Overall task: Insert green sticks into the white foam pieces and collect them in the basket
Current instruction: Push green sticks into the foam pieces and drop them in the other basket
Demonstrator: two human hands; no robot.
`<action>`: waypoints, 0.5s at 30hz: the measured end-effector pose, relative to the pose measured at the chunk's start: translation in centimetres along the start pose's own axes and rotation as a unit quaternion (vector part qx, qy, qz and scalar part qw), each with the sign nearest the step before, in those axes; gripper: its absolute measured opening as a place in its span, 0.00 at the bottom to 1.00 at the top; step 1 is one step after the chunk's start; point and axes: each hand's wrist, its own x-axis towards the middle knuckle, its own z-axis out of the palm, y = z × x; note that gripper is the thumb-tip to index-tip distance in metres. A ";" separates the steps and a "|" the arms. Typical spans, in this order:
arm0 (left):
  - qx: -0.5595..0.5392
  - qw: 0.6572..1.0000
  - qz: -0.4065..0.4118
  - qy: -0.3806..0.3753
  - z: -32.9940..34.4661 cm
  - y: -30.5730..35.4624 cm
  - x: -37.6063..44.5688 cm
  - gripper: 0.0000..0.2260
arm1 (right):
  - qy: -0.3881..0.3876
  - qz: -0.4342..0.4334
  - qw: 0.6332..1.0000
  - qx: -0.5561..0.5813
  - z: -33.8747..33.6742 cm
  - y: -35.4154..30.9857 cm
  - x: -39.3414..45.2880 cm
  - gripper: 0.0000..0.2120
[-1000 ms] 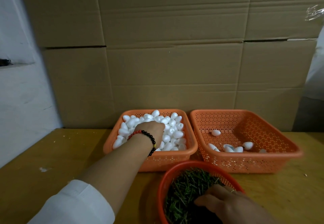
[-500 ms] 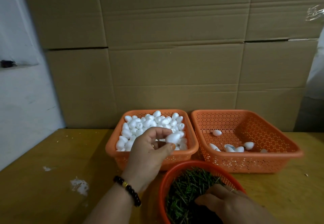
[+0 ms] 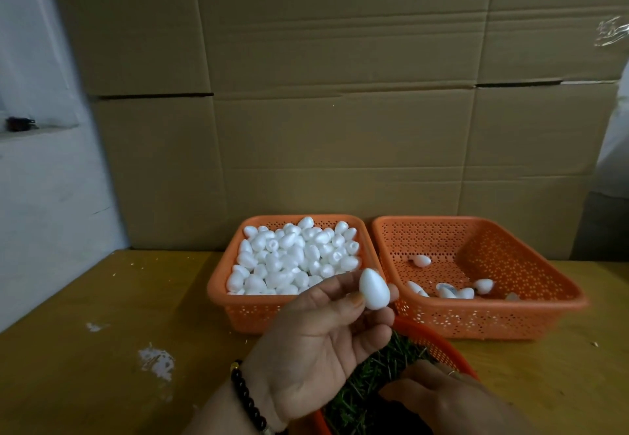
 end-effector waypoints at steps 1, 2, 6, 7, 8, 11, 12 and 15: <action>-0.028 1.000 -0.012 -0.005 0.0 0.0 -0.1 0.14 | -0.002 0.002 1.000 0.007 0.1 0.0 0.1 0.20; -0.054 0.998 -0.022 -0.011 0.0 0.0 -0.1 0.16 | 0.002 -0.001 1.000 0.009 0.1 0.1 0.2 0.21; -0.128 0.990 -0.052 -0.023 0.2 -0.3 0.1 0.20 | 0.007 0.004 1.000 0.009 -0.1 0.2 0.2 0.26; -0.144 0.988 -0.060 -0.020 0.2 -0.3 0.2 0.20 | 0.009 0.001 1.000 0.009 -0.1 0.3 0.2 0.24; -0.156 0.986 -0.065 -0.015 0.3 -0.3 0.2 0.20 | 0.000 -0.004 1.000 0.009 -0.1 0.3 0.1 0.22; -0.191 0.978 -0.079 0.002 0.3 -0.5 0.2 0.23 | 0.023 -0.006 0.999 0.029 0.1 0.8 0.4 0.21; -0.196 0.977 -0.084 0.010 0.0 -0.8 0.3 0.25 | 0.014 0.000 0.999 0.029 -0.2 0.5 0.4 0.21; -0.231 0.968 -0.092 0.020 0.2 -0.7 0.3 0.24 | 0.002 0.003 0.998 0.061 0.6 1.0 0.9 0.19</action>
